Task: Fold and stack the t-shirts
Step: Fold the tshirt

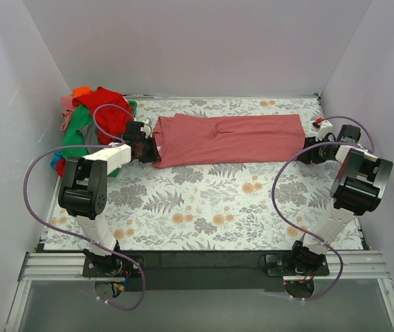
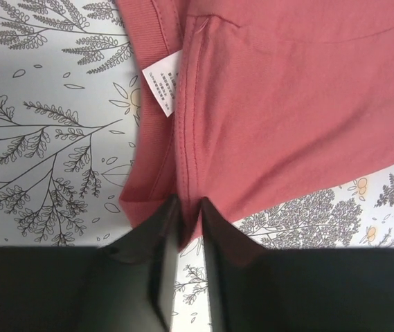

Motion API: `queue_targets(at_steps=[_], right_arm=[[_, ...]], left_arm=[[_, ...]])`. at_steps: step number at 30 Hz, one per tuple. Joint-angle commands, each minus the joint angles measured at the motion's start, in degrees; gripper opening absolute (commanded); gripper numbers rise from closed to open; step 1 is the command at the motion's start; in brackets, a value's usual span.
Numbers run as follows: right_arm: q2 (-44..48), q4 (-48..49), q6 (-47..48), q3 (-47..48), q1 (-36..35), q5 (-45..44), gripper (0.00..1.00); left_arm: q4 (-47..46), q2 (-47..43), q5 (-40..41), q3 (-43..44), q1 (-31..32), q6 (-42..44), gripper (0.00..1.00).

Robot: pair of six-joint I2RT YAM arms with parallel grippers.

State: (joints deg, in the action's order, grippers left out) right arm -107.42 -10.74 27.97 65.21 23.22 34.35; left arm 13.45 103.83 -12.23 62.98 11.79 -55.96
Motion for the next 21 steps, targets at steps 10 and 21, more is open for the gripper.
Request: queue_targets(at_steps=[10,21], right_arm=[[-2.1,-1.8,-5.1,7.0,0.4,1.2,0.57],[-6.8,-2.4,-9.3,13.5,0.4,-5.9,0.56]], left_arm=[[0.0,-2.6,-0.3,0.4,0.2,1.1,0.00],[0.7,-2.7,-0.2,0.3,0.2,1.3,0.00]])
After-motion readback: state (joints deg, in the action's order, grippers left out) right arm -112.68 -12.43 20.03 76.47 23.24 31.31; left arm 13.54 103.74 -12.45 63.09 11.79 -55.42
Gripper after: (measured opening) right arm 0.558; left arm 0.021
